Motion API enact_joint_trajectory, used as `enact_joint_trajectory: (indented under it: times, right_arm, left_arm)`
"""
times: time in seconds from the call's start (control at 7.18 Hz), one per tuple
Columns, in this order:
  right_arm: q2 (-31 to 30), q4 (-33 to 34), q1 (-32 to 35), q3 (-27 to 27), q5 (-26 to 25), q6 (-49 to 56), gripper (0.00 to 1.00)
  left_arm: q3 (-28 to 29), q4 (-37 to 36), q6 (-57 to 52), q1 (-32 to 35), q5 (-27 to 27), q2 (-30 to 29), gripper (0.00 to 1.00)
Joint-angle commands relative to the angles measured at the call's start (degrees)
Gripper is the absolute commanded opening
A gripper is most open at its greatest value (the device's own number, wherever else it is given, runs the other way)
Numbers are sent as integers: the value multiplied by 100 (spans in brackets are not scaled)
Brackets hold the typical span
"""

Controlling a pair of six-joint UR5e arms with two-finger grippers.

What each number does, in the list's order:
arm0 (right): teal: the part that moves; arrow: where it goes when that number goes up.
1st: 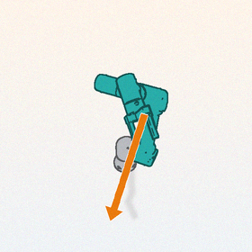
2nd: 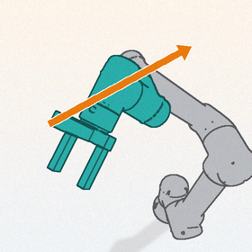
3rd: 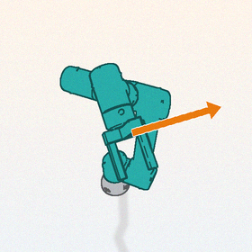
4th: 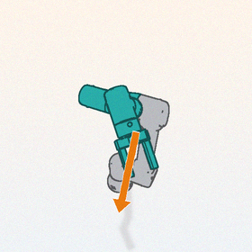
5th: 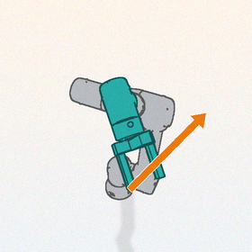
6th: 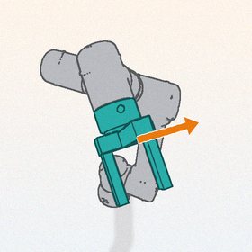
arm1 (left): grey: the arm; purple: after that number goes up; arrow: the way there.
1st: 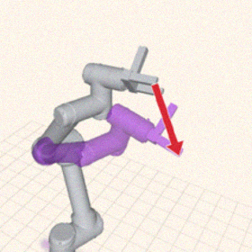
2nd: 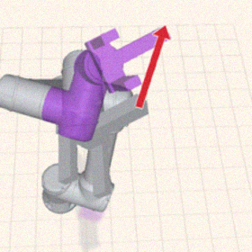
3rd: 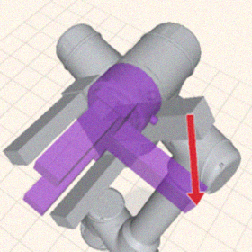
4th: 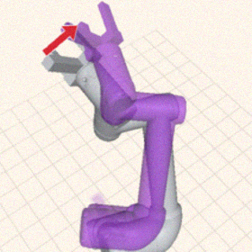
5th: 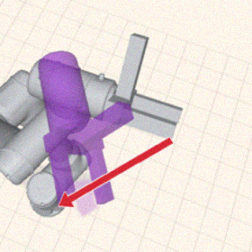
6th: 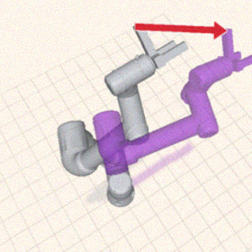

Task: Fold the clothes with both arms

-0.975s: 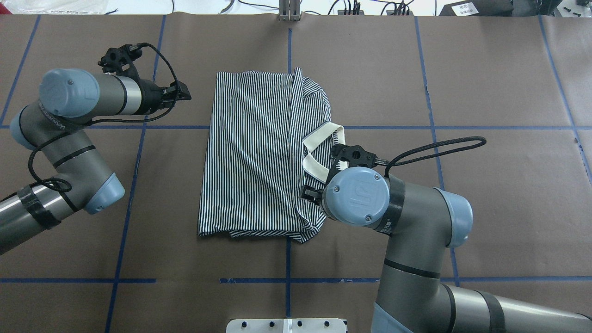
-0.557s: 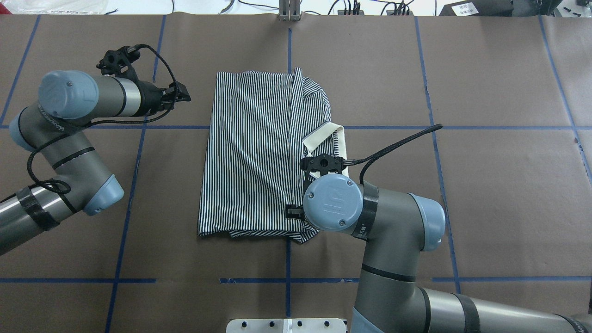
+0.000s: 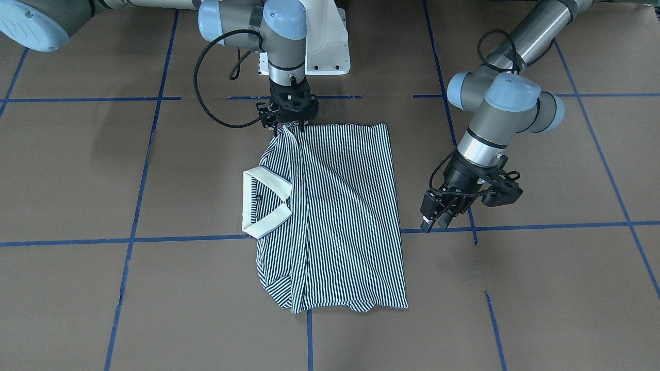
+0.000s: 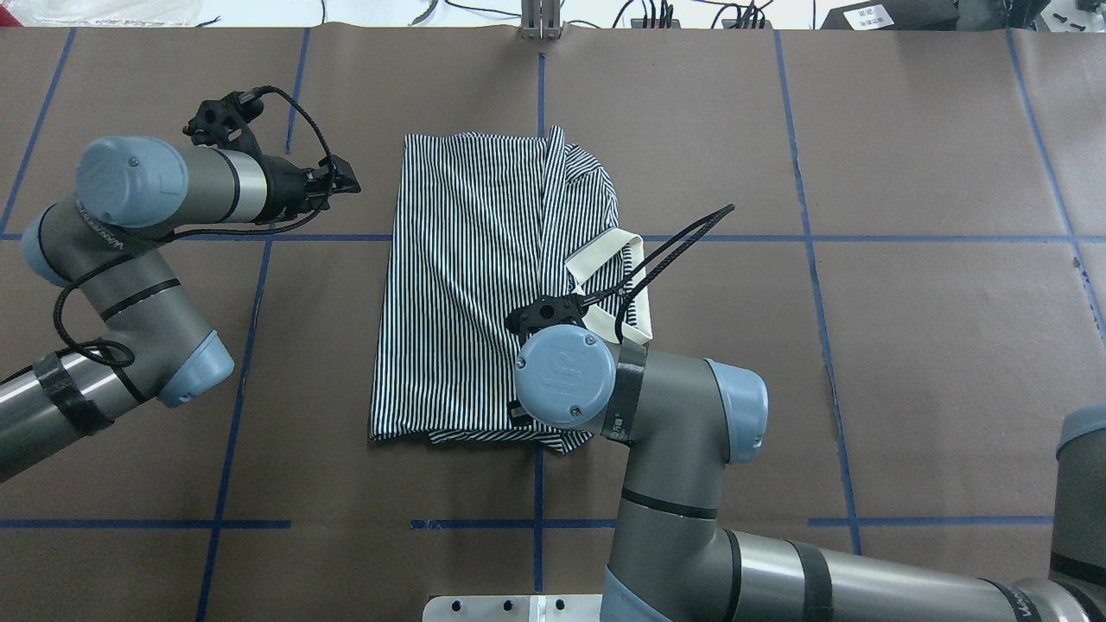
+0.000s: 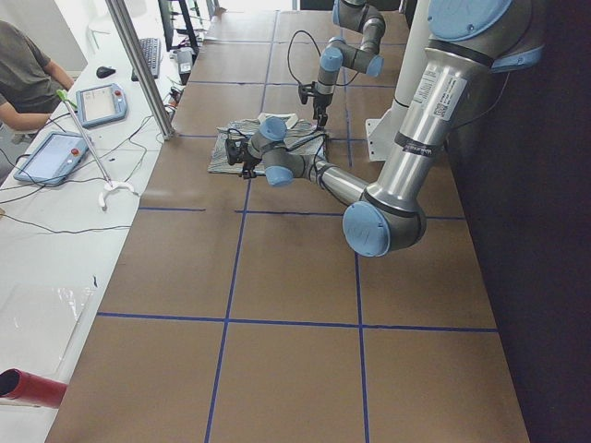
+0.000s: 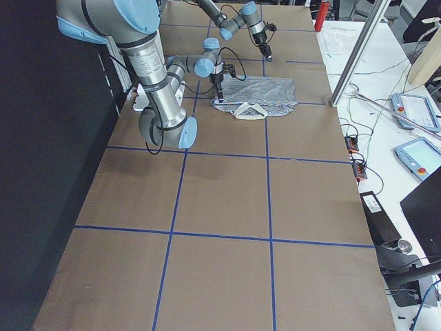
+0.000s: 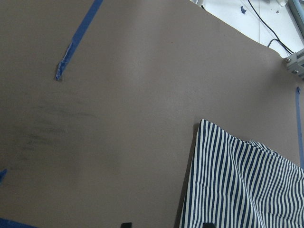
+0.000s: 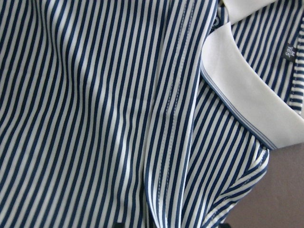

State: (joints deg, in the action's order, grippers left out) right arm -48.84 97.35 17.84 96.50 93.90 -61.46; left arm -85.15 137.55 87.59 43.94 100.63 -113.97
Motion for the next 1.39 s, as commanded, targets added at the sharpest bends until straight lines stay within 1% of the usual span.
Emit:
enact_joint_trajectory:
  times: [0.0,0.56,0.7,0.84,0.97,1.11,1.25]
  right_arm:
    - [164,293,-43,-210,-21,204,77]
    - [59,319,-17,-316,-12,222,78]
    - [-2,398,0,-299,-12,309,78]
    - [-194,538,105,-134,40,414,78]
    - [-675,617,184,364,41,694,78]
    - [-1306,618,228,961,41,827,78]
    - [-1661,653,229,1428,49,898,78]
  left_arm:
    - [-10,0,91,-17,0,-3,59]
    - [-10,0,83,-35,0,-3,59]
    - [-19,0,83,-35,0,-3,59]
    - [-71,-9,91,-44,0,-3,59]
    - [-72,-9,91,-44,0,-3,59]
    - [-124,-17,91,-44,0,6,59]
    - [-151,-18,91,-44,0,6,60]
